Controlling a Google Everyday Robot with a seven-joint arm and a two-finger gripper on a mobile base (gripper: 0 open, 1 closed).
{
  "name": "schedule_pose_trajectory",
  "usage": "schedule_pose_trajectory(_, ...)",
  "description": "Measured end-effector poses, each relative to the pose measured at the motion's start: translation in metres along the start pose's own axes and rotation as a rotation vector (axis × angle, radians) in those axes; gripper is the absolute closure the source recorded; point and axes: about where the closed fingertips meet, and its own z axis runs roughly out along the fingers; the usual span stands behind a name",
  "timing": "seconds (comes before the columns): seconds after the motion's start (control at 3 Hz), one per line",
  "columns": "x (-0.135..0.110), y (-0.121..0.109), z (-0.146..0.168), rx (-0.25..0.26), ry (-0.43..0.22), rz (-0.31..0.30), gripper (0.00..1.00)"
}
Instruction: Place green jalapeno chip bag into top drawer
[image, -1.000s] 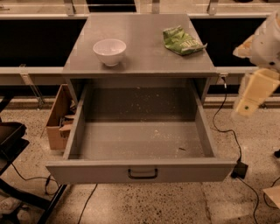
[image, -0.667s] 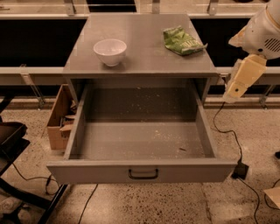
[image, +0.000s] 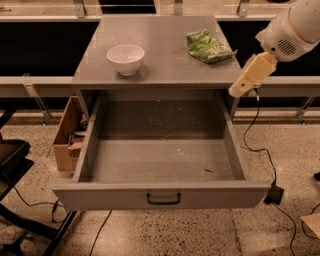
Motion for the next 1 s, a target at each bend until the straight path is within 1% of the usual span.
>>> schedule_pose_trajectory(0.33, -0.006, -0.003, 0.022, 0.052, -0.085, 0.068, 0.0)
schedule_pose_trajectory(0.67, -0.013, -0.011, 0.022, 0.087, -0.111, 0.066, 0.0)
schedule_pose_trajectory(1.0, -0.017, -0.014, 0.03, 0.099, -0.131, 0.073, 0.0)
